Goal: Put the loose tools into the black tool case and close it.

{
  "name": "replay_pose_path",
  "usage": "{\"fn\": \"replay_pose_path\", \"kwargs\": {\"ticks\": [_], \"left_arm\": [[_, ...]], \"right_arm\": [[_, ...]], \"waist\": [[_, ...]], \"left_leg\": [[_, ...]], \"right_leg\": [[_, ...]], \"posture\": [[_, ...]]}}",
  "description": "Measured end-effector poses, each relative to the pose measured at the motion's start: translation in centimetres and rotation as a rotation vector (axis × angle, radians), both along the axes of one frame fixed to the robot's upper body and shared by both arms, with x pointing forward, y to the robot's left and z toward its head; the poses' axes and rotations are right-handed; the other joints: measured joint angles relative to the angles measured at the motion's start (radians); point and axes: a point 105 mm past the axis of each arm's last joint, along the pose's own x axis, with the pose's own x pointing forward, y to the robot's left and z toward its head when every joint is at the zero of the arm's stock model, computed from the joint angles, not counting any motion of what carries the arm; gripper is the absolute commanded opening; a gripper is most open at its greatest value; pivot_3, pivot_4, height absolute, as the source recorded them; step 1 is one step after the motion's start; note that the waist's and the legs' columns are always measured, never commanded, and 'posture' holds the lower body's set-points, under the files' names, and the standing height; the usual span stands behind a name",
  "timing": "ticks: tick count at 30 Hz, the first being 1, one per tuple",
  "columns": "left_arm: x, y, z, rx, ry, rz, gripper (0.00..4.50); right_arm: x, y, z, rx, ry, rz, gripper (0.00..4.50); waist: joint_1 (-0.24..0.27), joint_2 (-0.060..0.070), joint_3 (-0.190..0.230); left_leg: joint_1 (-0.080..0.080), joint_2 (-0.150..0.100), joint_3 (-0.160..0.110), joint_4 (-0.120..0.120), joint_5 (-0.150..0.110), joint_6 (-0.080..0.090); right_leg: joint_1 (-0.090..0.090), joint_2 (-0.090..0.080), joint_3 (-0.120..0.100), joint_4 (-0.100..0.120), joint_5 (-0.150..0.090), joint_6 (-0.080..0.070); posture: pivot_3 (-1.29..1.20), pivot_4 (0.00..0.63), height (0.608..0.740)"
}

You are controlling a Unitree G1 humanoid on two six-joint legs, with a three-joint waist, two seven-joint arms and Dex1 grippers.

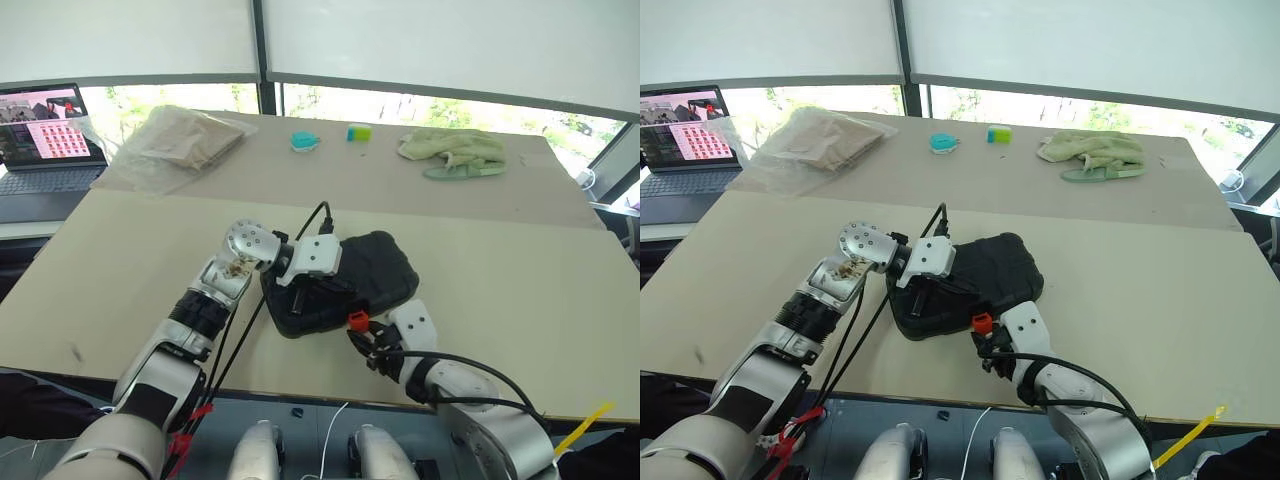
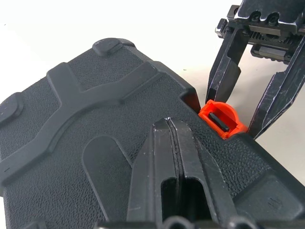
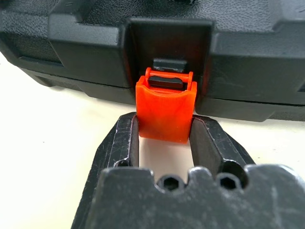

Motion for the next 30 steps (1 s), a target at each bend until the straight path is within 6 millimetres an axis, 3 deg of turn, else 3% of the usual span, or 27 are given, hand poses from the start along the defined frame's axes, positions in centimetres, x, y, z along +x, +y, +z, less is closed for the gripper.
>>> {"fn": "replay_pose_path", "kwargs": {"ticks": [8,11,15,22,23,26,27,30], "left_arm": [[0.1,-0.1,0.0,-0.003,-0.001,-0.003,0.00],[0.1,-0.2,0.0,-0.004,0.000,-0.004,0.00],[0.2,-0.2,0.0,-0.004,0.002,-0.001,0.00],[0.1,-0.4,-0.1,-0.008,0.008,-0.006,0.00],[0.1,-0.4,-0.1,-0.007,0.008,-0.007,0.00],[0.1,-0.4,-0.1,-0.008,0.009,-0.004,0.00],[0.1,-0.4,-0.1,-0.008,0.008,-0.003,0.00],[0.1,-0.4,-0.1,-0.008,0.009,-0.004,0.00]], "right_arm": [[0.0,0.0,0.1,-0.007,-0.010,0.010,1.77],[0.1,0.0,0.3,0.001,-0.023,0.012,2.47],[0.1,-0.1,0.4,-0.002,-0.029,0.013,3.84],[-0.8,-3.1,1.2,-0.163,-0.089,0.089,3.84],[-1.1,-3.2,0.9,-0.165,-0.077,0.098,3.33],[-2.1,-2.7,0.0,-0.201,-0.071,0.177,2.66],[-2.3,-2.5,-0.3,-0.204,-0.068,0.201,2.13],[-2.4,-1.6,-0.8,-0.186,-0.065,0.232,1.10]], "waist": [[0.000,0.000,0.000],[0.000,0.000,0.000],[-0.003,0.000,0.000],[0.001,-0.002,-0.001],[0.001,-0.002,-0.001],[-0.002,-0.002,-0.001],[-0.001,-0.002,-0.001],[-0.001,-0.002,-0.001]], "left_leg": [[0.000,0.000,0.000,0.000,0.000,0.000],[0.000,0.000,0.000,0.000,0.000,0.000],[0.000,0.000,0.000,0.000,0.000,0.000],[0.000,0.000,0.000,0.000,0.000,0.000],[0.000,0.000,0.000,-0.001,0.000,0.000],[0.000,0.000,0.000,-0.001,0.000,0.000],[0.000,0.000,0.000,-0.001,0.000,0.000],[0.000,0.000,0.000,-0.001,0.000,0.000]], "right_leg": [[0.000,0.000,0.000,0.000,0.000,0.000],[0.000,0.000,0.000,0.000,0.000,0.000],[0.000,0.000,0.000,0.000,0.000,0.000],[0.000,0.000,-0.001,-0.001,-0.001,-0.001],[0.000,0.000,-0.001,-0.001,-0.001,-0.001],[0.000,0.000,-0.001,-0.001,-0.001,-0.001],[0.000,0.000,-0.001,-0.001,-0.002,-0.002],[0.000,0.000,-0.001,-0.001,-0.002,-0.002]], "posture": [[0.00,0.150,0.740],[0.00,0.150,0.740],[0.00,0.150,0.740],[0.00,0.150,0.740],[0.00,0.150,0.740],[0.00,0.150,0.740],[0.00,0.150,0.740],[0.00,0.150,0.740]]}}
